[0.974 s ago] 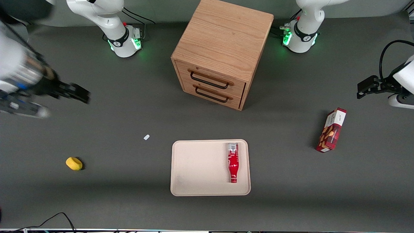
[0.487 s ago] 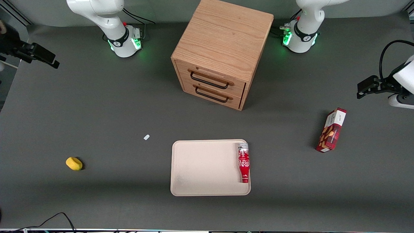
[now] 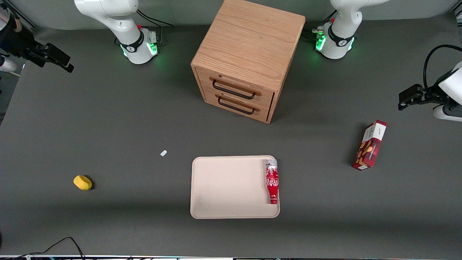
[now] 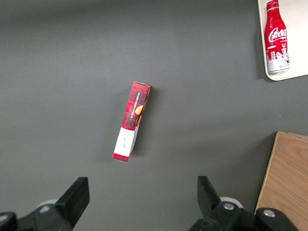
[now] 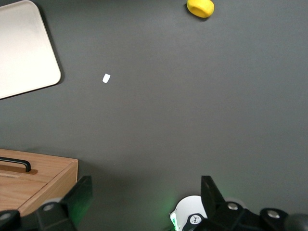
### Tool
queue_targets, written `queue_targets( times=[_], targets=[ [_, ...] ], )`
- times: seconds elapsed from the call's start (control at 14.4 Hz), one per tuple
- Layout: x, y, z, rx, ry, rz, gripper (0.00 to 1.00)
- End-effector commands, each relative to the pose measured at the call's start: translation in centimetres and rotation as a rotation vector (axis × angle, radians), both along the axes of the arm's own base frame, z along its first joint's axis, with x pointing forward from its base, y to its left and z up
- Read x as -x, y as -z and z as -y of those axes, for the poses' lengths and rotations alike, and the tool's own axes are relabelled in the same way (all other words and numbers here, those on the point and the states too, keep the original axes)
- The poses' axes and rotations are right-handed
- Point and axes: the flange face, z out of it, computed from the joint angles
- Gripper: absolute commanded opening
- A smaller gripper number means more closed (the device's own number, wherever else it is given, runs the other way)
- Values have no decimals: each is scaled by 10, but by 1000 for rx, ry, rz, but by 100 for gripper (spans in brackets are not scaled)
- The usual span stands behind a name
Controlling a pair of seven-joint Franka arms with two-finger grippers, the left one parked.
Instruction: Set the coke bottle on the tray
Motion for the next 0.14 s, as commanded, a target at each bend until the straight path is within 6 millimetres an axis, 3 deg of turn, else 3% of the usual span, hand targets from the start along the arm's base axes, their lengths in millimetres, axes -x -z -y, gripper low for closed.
queue_targets(
  times=[0.0,0.07],
  targets=[
    [-17,-18,1,-27,1,-13,100],
    [-17,-17,3,-28,2,-16,100]
  ],
)
